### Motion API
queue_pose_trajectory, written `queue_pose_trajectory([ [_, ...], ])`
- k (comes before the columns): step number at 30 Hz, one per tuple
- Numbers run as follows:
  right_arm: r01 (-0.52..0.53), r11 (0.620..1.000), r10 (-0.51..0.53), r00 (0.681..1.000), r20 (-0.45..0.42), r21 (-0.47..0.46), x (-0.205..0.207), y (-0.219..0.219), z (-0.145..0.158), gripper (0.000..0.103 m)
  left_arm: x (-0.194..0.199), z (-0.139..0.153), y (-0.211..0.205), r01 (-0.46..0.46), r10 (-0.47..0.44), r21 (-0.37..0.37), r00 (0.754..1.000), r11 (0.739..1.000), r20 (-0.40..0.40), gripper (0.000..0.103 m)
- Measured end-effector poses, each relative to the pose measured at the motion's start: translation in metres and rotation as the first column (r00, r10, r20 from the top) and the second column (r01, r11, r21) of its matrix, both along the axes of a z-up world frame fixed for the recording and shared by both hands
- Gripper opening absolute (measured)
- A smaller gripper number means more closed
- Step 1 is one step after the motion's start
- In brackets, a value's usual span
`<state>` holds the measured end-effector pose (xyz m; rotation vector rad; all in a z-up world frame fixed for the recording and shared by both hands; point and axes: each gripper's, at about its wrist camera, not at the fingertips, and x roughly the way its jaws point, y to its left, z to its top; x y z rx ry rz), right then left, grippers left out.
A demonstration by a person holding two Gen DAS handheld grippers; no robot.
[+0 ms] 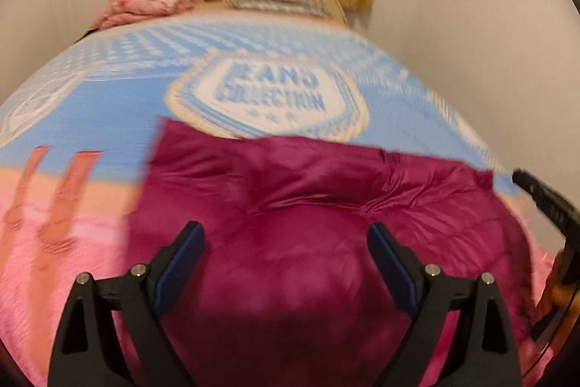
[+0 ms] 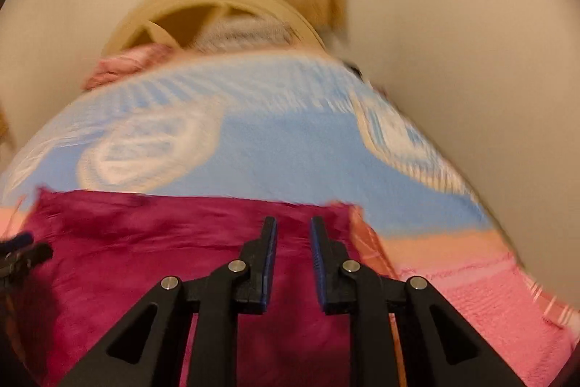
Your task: Fold large clothes
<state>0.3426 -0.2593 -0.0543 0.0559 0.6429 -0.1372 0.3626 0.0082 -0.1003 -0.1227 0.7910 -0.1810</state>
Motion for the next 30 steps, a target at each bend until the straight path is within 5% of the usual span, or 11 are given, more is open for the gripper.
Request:
queue_pose_trajectory([
  [6,-0.152,0.968,0.164,0.986,-0.041,0.201,-0.032,0.076,-0.003,0.013,-0.052,-0.003,0.058,-0.138,0.138,-0.12,0.99,0.983,-0.015,0.094],
  [17,-0.11,0.97,0.144,0.979,-0.147,0.217,-0.019,0.11,-0.076,0.011,-0.053,-0.056,0.057,-0.156,0.125,-0.263,0.983,0.952,-0.133,0.094],
  [23,-0.114,0.974,0.145,0.977,-0.153,0.197,-0.021,0.115,-0.083,0.011,-0.05,-0.062,0.049,-0.153,0.136,-0.276,0.988,0.949,-0.078,0.096],
  [25,-0.115,0.968,0.151,0.977,-0.15,0.224,-0.021,0.11,-0.084,0.011,-0.051,-0.064,0.051,-0.142,0.132,-0.321,0.99,0.936,-0.054,0.085],
  [27,-0.116,0.962,0.156,0.976,-0.15,0.246,-0.019,0.108,-0.086,0.011,-0.048,-0.065,0.053,-0.125,0.11,-0.383,0.992,0.915,-0.06,0.057],
  [30,-0.115,0.965,0.155,0.976,-0.155,0.237,-0.018,0.108,-0.086,0.011,-0.049,-0.058,0.057,-0.096,0.088,-0.451,0.995,0.887,-0.038,0.029],
])
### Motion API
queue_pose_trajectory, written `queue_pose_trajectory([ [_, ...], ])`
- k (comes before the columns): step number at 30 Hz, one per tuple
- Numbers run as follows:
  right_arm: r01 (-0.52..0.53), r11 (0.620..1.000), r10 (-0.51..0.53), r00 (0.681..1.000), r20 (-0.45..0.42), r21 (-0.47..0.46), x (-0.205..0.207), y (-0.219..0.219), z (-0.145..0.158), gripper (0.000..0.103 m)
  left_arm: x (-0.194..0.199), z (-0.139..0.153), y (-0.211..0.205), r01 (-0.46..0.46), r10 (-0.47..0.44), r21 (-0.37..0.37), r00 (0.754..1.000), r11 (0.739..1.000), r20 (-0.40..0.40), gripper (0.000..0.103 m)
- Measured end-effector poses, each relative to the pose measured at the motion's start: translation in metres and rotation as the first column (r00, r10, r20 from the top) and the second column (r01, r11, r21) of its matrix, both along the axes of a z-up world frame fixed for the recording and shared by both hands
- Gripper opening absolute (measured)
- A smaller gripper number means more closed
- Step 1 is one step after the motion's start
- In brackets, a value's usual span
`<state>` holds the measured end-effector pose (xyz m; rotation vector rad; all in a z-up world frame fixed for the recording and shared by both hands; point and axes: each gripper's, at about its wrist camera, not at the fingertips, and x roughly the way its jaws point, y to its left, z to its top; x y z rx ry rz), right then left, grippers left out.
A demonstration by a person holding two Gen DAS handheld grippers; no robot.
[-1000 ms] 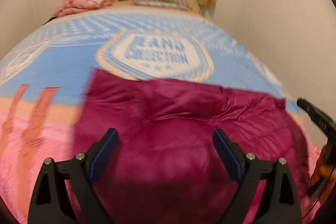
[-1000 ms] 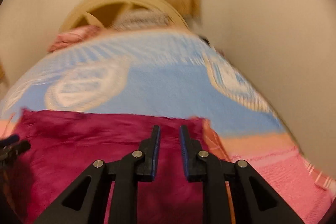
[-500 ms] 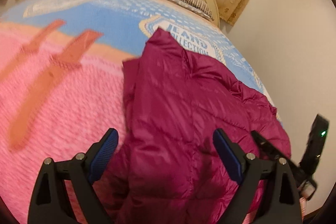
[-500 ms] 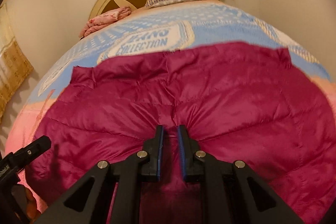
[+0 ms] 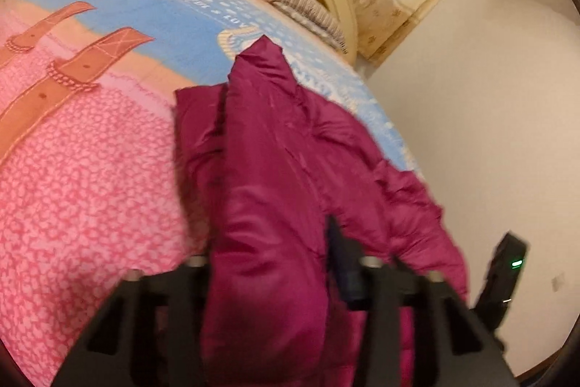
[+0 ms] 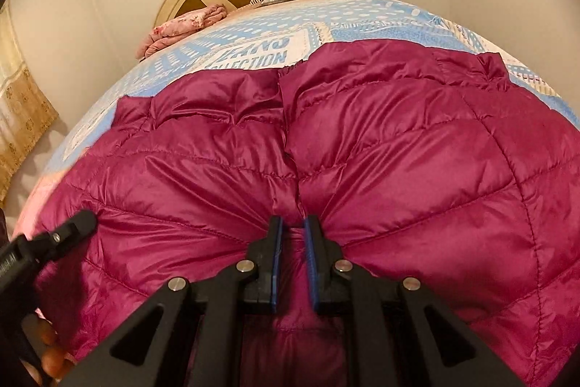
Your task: Fold large clothes
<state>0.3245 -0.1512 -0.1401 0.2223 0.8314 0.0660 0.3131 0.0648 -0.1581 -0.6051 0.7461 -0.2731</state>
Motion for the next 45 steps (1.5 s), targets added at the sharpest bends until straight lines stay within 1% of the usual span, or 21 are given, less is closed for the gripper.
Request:
queue_pose_trajectory([
  [3,-0.001,1.0,0.001,1.0,-0.014,-0.017,0.001,0.002,0.0,0.011,-0.007,0.021,-0.003,0.043,-0.042,-0.02,0.997,0.999,0.057,0.019],
  [4,0.001,1.0,-0.001,1.0,-0.02,-0.013,0.001,0.002,0.001,0.011,-0.009,0.03,-0.004,0.061,-0.058,-0.037,0.995,0.997,0.079,0.018],
  [6,0.018,0.999,-0.017,0.999,-0.039,0.043,0.0,0.0,0.001,0.011,-0.015,0.051,-0.012,0.104,-0.099,-0.037,0.988,0.994,0.122,0.017],
  [9,0.052,0.987,-0.041,0.996,-0.075,0.155,-0.008,0.002,0.002,0.011,-0.026,0.08,-0.025,0.144,-0.143,0.004,0.976,0.99,0.167,0.017],
  [13,0.034,0.948,0.001,0.994,-0.111,0.317,-0.026,0.03,0.003,0.011,-0.047,0.119,-0.039,0.188,-0.211,0.124,0.954,0.974,0.213,0.017],
  [15,0.0,0.9,0.059,0.991,-0.122,0.436,-0.035,0.054,0.001,0.011,-0.055,0.133,-0.05,0.207,-0.255,0.224,0.944,0.952,0.21,0.017],
  [18,-0.036,0.812,0.145,0.979,-0.142,0.583,-0.041,0.082,-0.009,0.011,-0.062,0.139,-0.068,0.217,-0.304,0.401,0.938,0.89,0.169,0.017],
  [19,-0.048,0.796,0.168,0.975,-0.144,0.603,-0.041,0.086,-0.01,0.01,-0.065,0.138,-0.075,0.211,-0.315,0.467,0.936,0.859,0.156,0.017],
  [21,-0.078,0.792,0.204,0.968,-0.143,0.605,-0.045,0.087,-0.008,0.01,-0.07,0.135,-0.079,0.212,-0.333,0.513,0.93,0.832,0.156,0.018],
  [24,-0.058,0.771,0.144,0.986,-0.084,0.635,-0.064,0.05,0.007,0.01,-0.073,0.127,-0.085,0.242,-0.359,0.509,0.922,0.826,0.143,0.018],
  [27,-0.024,0.79,0.032,0.999,-0.002,0.613,-0.088,-0.003,0.029,0.011,-0.072,0.114,-0.108,0.282,-0.391,0.517,0.913,0.808,0.114,0.018],
  [29,0.017,0.81,-0.043,0.999,0.031,0.586,-0.101,-0.039,0.041,0.011,-0.074,0.103,-0.128,0.315,-0.422,0.53,0.902,0.788,0.091,0.018],
  [33,0.107,0.877,-0.138,0.99,0.033,0.469,-0.112,-0.095,0.052,0.011,-0.082,0.072,-0.175,0.364,-0.481,0.609,0.876,0.705,0.034,0.018],
  [35,0.137,0.885,-0.158,0.987,0.01,0.445,-0.112,-0.109,0.051,0.012,-0.087,0.059,-0.192,0.371,-0.502,0.651,0.864,0.662,0.019,0.018],
  [37,0.133,0.876,-0.149,0.989,-0.002,0.464,-0.112,-0.125,0.049,0.02,-0.092,0.047,-0.207,0.376,-0.524,0.688,0.852,0.621,0.007,0.019],
  [38,0.124,0.865,-0.139,0.99,-0.005,0.486,-0.111,-0.133,0.047,0.038,-0.094,0.043,-0.21,0.376,-0.529,0.696,0.848,0.612,0.008,0.019],
  [39,0.112,0.85,-0.133,0.991,0.005,0.515,-0.11,-0.14,0.046,0.06,-0.096,0.039,-0.214,0.375,-0.539,0.709,0.842,0.597,0.009,0.02],
  [40,0.101,0.835,-0.134,0.991,0.023,0.541,-0.108,-0.143,0.048,0.069,-0.098,0.033,-0.218,0.371,-0.547,0.722,0.837,0.583,0.011,0.02],
  [41,0.084,0.819,-0.132,0.99,0.044,0.567,-0.107,-0.147,0.049,0.075,-0.098,0.029,-0.22,0.372,-0.553,0.729,0.833,0.575,0.011,0.02],
  [42,0.064,0.807,-0.119,0.991,0.056,0.587,-0.105,-0.15,0.05,0.075,-0.099,0.025,-0.222,0.373,-0.558,0.732,0.83,0.57,0.012,0.02],
  [45,-0.001,0.811,-0.032,0.998,0.045,0.585,-0.081,-0.146,0.054,0.075,-0.1,0.02,-0.222,0.373,-0.562,0.72,0.826,0.585,0.029,0.02],
])
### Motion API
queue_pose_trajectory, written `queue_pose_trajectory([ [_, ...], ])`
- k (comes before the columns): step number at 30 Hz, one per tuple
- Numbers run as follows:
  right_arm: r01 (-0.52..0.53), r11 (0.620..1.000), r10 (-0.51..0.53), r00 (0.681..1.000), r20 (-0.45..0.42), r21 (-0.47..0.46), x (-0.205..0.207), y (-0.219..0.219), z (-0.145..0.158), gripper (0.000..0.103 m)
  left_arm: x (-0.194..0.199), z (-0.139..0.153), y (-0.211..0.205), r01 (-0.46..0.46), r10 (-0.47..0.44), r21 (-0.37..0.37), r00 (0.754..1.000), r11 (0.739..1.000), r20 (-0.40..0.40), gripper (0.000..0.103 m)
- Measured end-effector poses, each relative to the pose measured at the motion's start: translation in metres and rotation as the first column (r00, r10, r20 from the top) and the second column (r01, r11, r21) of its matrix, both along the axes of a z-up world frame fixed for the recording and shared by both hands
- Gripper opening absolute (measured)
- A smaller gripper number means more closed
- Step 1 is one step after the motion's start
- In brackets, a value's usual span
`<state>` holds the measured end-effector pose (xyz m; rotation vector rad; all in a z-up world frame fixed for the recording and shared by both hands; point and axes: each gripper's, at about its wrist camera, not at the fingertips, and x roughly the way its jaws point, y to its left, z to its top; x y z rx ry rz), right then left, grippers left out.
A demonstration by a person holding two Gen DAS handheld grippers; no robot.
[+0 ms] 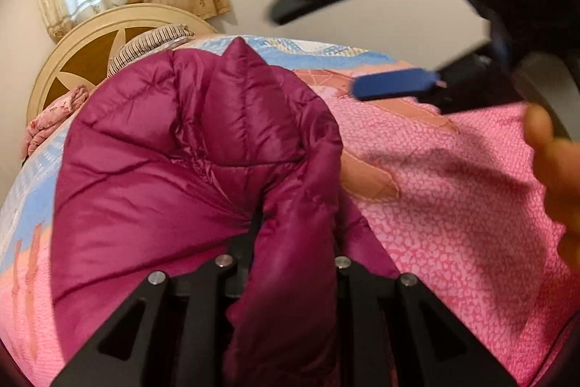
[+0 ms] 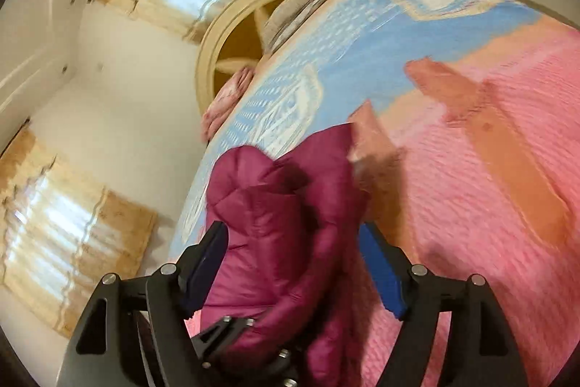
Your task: Fold large clothes
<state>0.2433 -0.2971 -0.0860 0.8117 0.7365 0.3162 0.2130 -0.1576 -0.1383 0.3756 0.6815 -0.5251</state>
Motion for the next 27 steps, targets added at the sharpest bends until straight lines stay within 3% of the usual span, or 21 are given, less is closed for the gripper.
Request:
queue_pose_trajectory([
  [7,-0.174,0.978,0.163,0.981,-0.104,-0.116,0.058,0.037,-0.009,0.073,-0.002,0.002,0.011,0.013,-0.013,-0.037,1.0,0.999,-0.008,0.021],
  [9,-0.191,0.946,0.163,0.979,-0.123,-0.264,0.065,0.054,-0.003,0.032,0.001,0.008,0.016,0.022,-0.024,-0.053,0.999,0.998,-0.026,0.023],
  [12,-0.188,0.933,0.145,0.977,-0.158,-0.308,0.074,0.056,-0.006,0.021,-0.003,0.027,0.035,0.063,-0.072,-0.102,0.994,0.993,-0.087,0.039],
  [13,-0.186,0.935,0.142,0.977,-0.16,-0.302,0.077,0.053,-0.01,0.02,-0.007,0.036,0.046,0.074,-0.089,-0.133,0.99,0.988,-0.108,0.044],
  [16,-0.186,0.93,0.14,0.977,-0.162,-0.317,0.084,0.045,-0.028,0.019,-0.02,0.065,0.084,0.086,-0.107,-0.213,0.99,0.973,-0.092,0.077],
  [17,-0.187,0.928,0.143,0.977,-0.156,-0.321,0.085,0.044,-0.031,0.019,-0.022,0.071,0.092,0.077,-0.098,-0.227,0.992,0.971,-0.08,0.081],
  [21,-0.197,0.906,0.159,0.978,-0.132,-0.373,0.085,0.05,-0.046,0.019,0.003,0.101,0.139,-0.043,0.028,-0.33,0.998,0.943,-0.052,0.085],
  [23,-0.191,0.91,0.155,0.98,-0.124,-0.368,0.08,0.048,-0.048,0.019,0.03,0.106,0.148,-0.129,0.119,-0.337,0.992,0.932,-0.049,0.085],
  [27,-0.187,0.916,0.156,0.981,-0.112,-0.355,0.081,0.048,-0.053,0.019,0.092,0.086,0.139,-0.269,0.228,-0.358,0.961,0.894,-0.154,0.083],
])
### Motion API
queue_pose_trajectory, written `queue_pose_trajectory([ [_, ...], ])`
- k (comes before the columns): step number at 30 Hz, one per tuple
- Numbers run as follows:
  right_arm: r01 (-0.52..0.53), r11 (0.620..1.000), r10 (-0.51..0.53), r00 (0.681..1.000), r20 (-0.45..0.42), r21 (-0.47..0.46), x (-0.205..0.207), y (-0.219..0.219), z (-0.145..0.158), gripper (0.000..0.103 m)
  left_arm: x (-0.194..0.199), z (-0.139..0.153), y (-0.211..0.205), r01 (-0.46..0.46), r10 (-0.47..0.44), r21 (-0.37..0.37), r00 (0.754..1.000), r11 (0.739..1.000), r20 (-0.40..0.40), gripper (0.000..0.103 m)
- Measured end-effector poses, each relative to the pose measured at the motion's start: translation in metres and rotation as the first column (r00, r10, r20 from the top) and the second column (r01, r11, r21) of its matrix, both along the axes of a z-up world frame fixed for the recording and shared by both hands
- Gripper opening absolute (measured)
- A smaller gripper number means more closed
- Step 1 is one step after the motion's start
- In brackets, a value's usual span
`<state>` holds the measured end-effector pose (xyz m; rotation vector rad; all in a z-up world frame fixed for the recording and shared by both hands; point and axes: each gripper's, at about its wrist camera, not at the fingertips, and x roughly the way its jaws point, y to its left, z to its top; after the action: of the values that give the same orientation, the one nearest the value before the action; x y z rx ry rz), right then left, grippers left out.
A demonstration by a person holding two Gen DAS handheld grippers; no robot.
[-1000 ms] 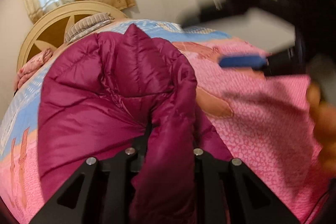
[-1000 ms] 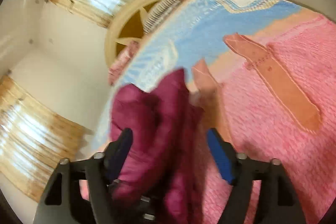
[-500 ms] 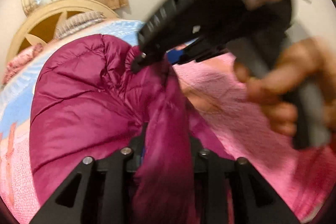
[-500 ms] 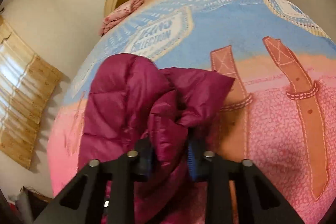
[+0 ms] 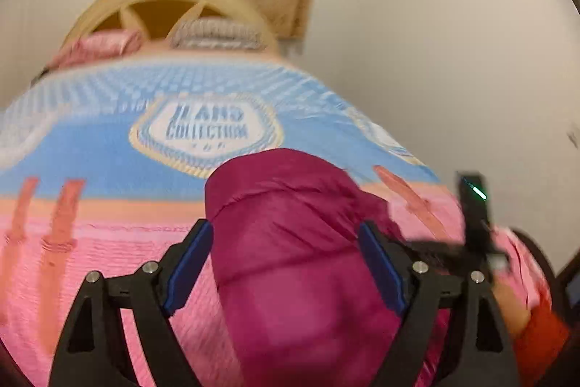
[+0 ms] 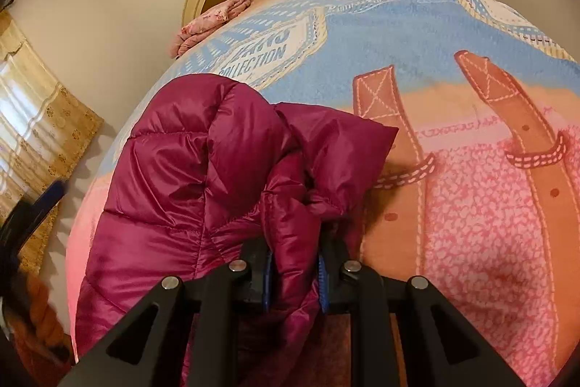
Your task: Fold large clothes
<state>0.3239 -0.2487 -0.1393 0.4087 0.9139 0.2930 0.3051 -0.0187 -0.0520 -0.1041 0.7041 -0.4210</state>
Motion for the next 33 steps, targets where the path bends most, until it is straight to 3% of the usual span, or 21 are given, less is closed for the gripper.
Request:
queue_pose_trajectory([
  [3,0.009,0.999,-0.008,1.0,-0.006,0.031,-0.001,-0.003,-0.003,0.019,0.025,-0.022,-0.022,-0.02,0.022,0.033,0.998,0.999,-0.051,0.083],
  [7,0.002,0.998,-0.001,1.0,-0.006,0.062,0.0,-0.006,-0.007,0.019,0.026,-0.048,-0.042,-0.021,0.032,0.161,0.997,0.987,-0.068,0.083],
  [11,0.002,0.991,-0.001,1.0,-0.007,0.135,0.002,-0.014,-0.014,0.018,0.027,-0.067,-0.054,-0.037,0.051,0.26,0.998,0.965,-0.045,0.093],
  [20,0.008,0.98,-0.003,1.0,-0.029,0.197,0.005,-0.022,-0.019,0.018,0.038,-0.087,-0.062,-0.037,0.06,0.324,0.996,0.945,-0.063,0.1],
  [23,0.061,0.992,-0.054,0.996,-0.066,0.114,-0.002,-0.027,0.001,0.028,0.037,-0.086,-0.062,-0.038,0.061,0.329,0.996,0.944,-0.06,0.101],
  [25,0.133,0.99,-0.132,0.991,0.028,-0.051,-0.025,-0.019,0.034,0.028,0.037,-0.086,-0.062,-0.045,0.068,0.334,0.996,0.942,-0.057,0.101],
  [27,0.121,0.983,-0.099,0.984,0.15,-0.14,-0.058,0.002,0.07,0.028,0.036,-0.086,-0.062,-0.048,0.07,0.336,0.996,0.941,-0.055,0.101],
  [30,0.042,0.995,-0.027,0.984,0.175,-0.085,-0.098,0.026,0.088,0.028,0.037,-0.086,-0.064,-0.049,0.071,0.343,0.996,0.938,-0.053,0.101],
  [33,-0.023,0.998,0.032,0.99,0.137,-0.066,-0.125,0.044,0.077,0.028,0.036,-0.085,-0.065,-0.05,0.072,0.348,0.996,0.936,-0.051,0.101],
])
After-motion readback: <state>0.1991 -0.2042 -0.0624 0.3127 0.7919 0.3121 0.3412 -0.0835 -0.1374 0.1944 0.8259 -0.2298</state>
